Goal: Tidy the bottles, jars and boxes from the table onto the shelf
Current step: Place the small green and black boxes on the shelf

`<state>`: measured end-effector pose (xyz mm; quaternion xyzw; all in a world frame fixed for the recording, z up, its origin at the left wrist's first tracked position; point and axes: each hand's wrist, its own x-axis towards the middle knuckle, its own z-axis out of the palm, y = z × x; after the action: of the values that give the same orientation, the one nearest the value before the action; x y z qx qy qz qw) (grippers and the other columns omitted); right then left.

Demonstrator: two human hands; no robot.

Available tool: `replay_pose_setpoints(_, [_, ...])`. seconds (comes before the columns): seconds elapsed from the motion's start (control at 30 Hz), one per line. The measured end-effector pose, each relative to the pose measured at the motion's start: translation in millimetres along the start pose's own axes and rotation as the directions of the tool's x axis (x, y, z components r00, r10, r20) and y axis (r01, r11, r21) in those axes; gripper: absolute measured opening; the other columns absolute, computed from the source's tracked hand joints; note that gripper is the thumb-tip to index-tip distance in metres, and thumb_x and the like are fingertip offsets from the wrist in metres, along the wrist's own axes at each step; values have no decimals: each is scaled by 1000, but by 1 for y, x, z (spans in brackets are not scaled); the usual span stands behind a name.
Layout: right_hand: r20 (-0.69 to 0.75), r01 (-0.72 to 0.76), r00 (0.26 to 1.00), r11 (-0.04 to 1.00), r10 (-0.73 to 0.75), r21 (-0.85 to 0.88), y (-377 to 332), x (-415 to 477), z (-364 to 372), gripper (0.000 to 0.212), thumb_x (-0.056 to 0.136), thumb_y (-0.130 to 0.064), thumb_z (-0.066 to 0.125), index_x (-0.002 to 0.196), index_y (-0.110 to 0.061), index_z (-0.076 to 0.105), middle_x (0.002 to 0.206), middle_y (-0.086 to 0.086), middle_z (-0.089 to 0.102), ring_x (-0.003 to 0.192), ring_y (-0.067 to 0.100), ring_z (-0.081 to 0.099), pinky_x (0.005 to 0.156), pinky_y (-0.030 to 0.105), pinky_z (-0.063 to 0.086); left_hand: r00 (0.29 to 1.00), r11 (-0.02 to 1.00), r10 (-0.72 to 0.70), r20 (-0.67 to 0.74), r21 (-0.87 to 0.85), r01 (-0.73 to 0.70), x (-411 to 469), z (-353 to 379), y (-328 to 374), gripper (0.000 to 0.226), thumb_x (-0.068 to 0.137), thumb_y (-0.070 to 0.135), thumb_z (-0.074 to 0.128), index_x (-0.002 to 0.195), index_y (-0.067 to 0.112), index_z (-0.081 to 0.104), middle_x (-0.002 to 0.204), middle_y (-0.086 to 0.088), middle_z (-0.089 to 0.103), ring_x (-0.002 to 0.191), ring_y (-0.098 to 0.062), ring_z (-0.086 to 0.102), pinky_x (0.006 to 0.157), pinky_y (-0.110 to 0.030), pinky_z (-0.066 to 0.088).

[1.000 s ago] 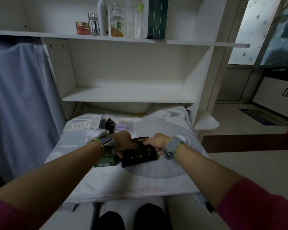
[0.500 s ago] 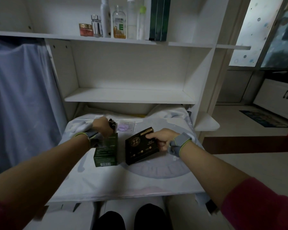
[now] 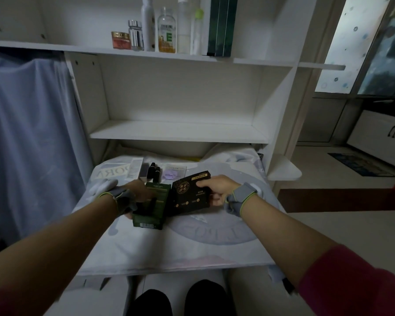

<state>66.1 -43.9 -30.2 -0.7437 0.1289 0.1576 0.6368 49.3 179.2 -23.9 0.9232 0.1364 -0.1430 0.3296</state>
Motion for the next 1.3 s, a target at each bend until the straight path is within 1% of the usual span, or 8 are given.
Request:
replay_pose_setpoints(0.1, [-3, 0, 1000, 1000, 0, -7, 0, 0, -3, 12, 89, -12, 65, 93, -10, 54, 76, 6, 61, 53, 13, 61, 44, 25, 52, 997, 996, -22, 71, -89, 28, 1, 1, 2, 27, 91, 26, 60, 98, 1, 55, 88, -18, 64, 67, -30, 63, 57, -38, 57])
replay_pose_setpoints(0.23, [-33, 11, 999, 999, -13, -47, -1, -1, -9, 12, 90, -13, 63, 86, -9, 53, 68, 5, 54, 31, 6, 52, 36, 19, 48, 989, 978, -13, 145, -206, 43, -4, -2, 8, 19, 92, 26, 62, 96, 8, 55, 85, -12, 61, 69, -20, 57, 48, -26, 46])
replay_pose_setpoints(0.33, [-48, 16, 999, 999, -18, -45, -3, -2, -11, 16, 88, -13, 65, 99, -7, 55, 74, 6, 60, 54, 14, 61, 38, 21, 49, 987, 964, -11, 157, -262, 52, -3, -2, 12, 17, 90, 20, 65, 87, 6, 56, 72, -7, 59, 57, -15, 53, 38, -18, 42])
replay_pose_setpoints(0.43, [-81, 46, 995, 997, -51, -57, -9, -7, -13, 13, 86, -14, 67, 88, -8, 56, 73, 7, 60, 52, 15, 61, 50, 28, 55, 994, 967, 9, 113, -255, 20, 4, 0, 18, 26, 84, 23, 72, 92, 2, 60, 75, -10, 62, 54, -17, 54, 40, -19, 43])
replay_pose_setpoints(0.57, [-184, 190, 957, 965, -223, -181, -11, 13, -21, 47, 45, -37, 76, 82, -10, 65, 91, 14, 71, 84, 32, 69, 77, 52, 58, 997, 968, 46, 61, -249, -29, 5, 2, 34, 35, 81, 27, 73, 101, 1, 58, 83, -13, 62, 62, -23, 59, 52, -28, 52])
replay_pose_setpoints(0.7, [-286, 240, 895, 911, -342, -336, -25, -9, -27, 38, 66, -34, 72, 96, -12, 65, 90, 8, 69, 83, 28, 67, 73, 45, 60, 993, 957, 113, -35, -264, -118, 3, 2, 54, 42, 79, 29, 74, 104, -1, 60, 97, -21, 69, 82, -34, 68, 80, -45, 58])
replay_pose_setpoints(0.87, [-337, 301, 821, 851, -461, -430, -41, -14, -42, 35, 71, -35, 71, 98, -15, 61, 99, 6, 68, 90, 26, 65, 78, 38, 57, 964, 938, 219, -151, -238, -251, 0, 3, 85, 32, 82, 27, 72, 100, 3, 62, 86, -13, 69, 68, -27, 68, 57, -33, 58])
replay_pose_setpoints(1.3, [-451, 295, 626, 728, -637, -619, -111, -25, -89, 32, 82, -32, 65, 102, -12, 51, 103, 9, 63, 83, 29, 55, 66, 30, 42, 818, 826, 351, -456, -261, -499, -13, -16, 189, 57, 75, 26, 79, 110, 6, 39, 113, -16, 59, 95, -34, 64, 66, -44, 60])
